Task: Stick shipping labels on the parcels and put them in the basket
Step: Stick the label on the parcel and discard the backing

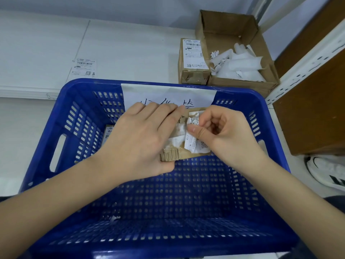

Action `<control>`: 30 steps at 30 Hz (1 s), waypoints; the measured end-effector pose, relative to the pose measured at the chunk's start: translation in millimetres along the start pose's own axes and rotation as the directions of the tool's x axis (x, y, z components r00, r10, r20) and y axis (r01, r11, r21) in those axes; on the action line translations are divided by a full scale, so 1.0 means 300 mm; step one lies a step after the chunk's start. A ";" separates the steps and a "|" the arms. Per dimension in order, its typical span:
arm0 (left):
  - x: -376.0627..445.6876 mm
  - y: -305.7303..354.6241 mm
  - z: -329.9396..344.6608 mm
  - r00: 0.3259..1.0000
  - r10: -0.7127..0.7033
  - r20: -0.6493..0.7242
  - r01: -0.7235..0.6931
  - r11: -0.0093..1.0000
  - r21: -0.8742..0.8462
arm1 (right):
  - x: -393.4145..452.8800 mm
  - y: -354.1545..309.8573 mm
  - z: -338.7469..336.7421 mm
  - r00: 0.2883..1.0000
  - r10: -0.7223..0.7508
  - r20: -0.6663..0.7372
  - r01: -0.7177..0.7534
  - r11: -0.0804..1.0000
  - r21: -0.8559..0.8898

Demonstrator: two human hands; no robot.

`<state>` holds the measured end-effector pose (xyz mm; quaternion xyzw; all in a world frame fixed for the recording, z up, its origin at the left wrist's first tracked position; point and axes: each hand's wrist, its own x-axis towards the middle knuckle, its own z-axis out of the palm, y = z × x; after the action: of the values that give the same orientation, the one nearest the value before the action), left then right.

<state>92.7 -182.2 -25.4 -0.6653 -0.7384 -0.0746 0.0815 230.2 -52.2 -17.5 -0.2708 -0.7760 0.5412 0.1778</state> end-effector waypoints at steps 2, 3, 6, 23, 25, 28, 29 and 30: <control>0.000 -0.005 -0.003 1.000 0.002 -0.005 -0.002 1.000 -0.005 | -0.002 -0.003 -0.006 1.000 -0.006 0.001 0.006 0.999 0.034; 0.001 -0.008 -0.004 1.000 0.005 -0.010 -0.005 1.000 -0.006 | -0.002 -0.003 -0.011 1.000 -0.008 0.004 0.008 0.999 0.049; 0.000 -0.016 -0.002 1.000 0.011 -0.016 -0.011 1.000 -0.004 | 0.003 -0.003 -0.023 0.999 0.001 0.032 -0.004 0.995 0.100; 0.010 -0.077 -0.062 0.997 0.034 -0.073 -0.036 0.999 -0.037 | 0.021 -0.042 -0.075 0.983 0.037 0.182 -0.146 0.759 0.634; 0.011 -0.078 -0.059 0.998 0.029 -0.064 -0.031 0.999 -0.039 | 0.031 -0.044 -0.085 0.979 0.098 0.177 -0.179 0.829 0.529; 0.015 -0.076 -0.046 0.997 0.047 -0.062 -0.048 0.999 -0.016 | 0.041 -0.049 -0.108 0.982 0.142 0.122 -0.163 0.971 0.178; 0.015 -0.075 -0.040 0.997 0.056 -0.061 -0.056 0.998 0.000 | 0.041 -0.050 -0.113 0.984 0.145 0.107 -0.154 0.985 0.079; 0.015 -0.072 -0.034 0.996 0.062 -0.059 -0.062 0.998 0.013 | 0.039 -0.050 -0.117 0.984 0.149 0.096 -0.151 0.989 0.010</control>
<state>70.9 -182.3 -14.6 -0.6849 -0.7151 -0.0879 0.1092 237.8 -22.9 8.6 -0.3008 -0.7563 0.5719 0.1018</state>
